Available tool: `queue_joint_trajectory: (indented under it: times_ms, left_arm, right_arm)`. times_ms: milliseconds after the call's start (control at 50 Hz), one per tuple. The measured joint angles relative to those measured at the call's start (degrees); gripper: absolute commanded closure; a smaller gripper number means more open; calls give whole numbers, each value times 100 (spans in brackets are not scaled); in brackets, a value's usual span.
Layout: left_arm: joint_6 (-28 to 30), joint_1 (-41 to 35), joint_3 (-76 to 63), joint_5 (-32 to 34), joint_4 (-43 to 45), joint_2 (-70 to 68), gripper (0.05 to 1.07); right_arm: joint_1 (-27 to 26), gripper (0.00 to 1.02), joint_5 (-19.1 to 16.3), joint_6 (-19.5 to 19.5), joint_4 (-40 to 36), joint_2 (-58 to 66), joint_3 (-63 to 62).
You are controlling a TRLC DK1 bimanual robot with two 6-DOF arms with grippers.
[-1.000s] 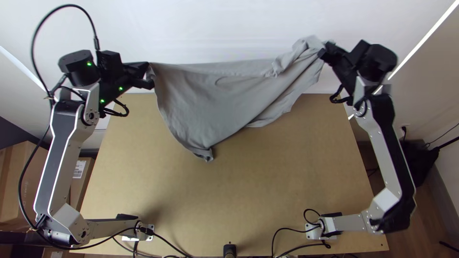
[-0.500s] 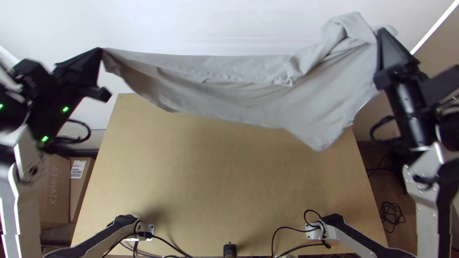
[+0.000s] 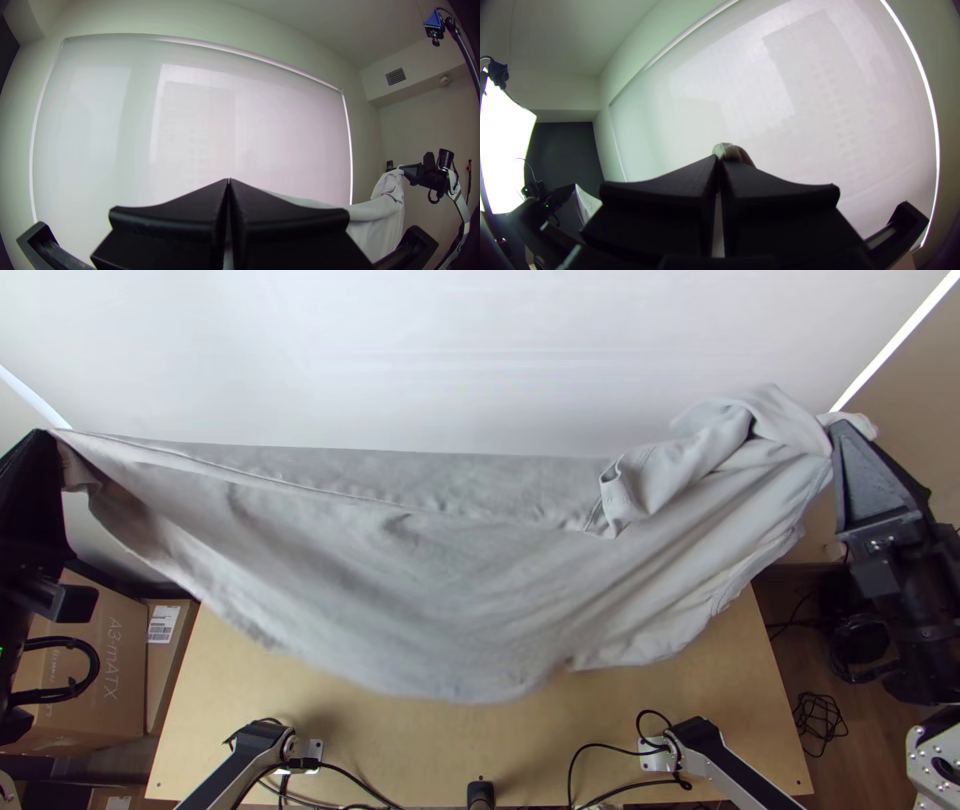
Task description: Fold the t-shirt
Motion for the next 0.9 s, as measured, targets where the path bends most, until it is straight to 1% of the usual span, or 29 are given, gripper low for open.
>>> queue_joint_trajectory:
  times_ms: [180,280,340,520,640,760,840,900]
  left_arm:
    - [-350,0,37,0,-70,-11,105]
    - [-498,0,-111,2,-179,-125,105]
    - [-533,0,-483,0,-142,-308,105]
    - [-599,-79,-2153,4,-15,-824,105]
    - [-708,-203,-3178,7,116,-905,105]
    - [-802,-310,-3958,11,339,-907,105]
    - [-868,-332,-4441,28,664,-918,105]
    - [-911,-332,-4861,26,973,-916,105]
  right_arm:
    - [2,100,-361,149,-4,-7,179]
    - [13,100,-424,267,-127,-13,179]
    - [101,100,-439,306,-127,-37,42]
    - [457,100,-463,470,-81,-92,-1056]
    - [529,100,-459,588,144,0,-1952]
    - [564,100,-461,734,483,208,-2702]
    - [538,100,-466,796,837,372,-3193]
    - [461,100,-540,874,1165,529,-3565]
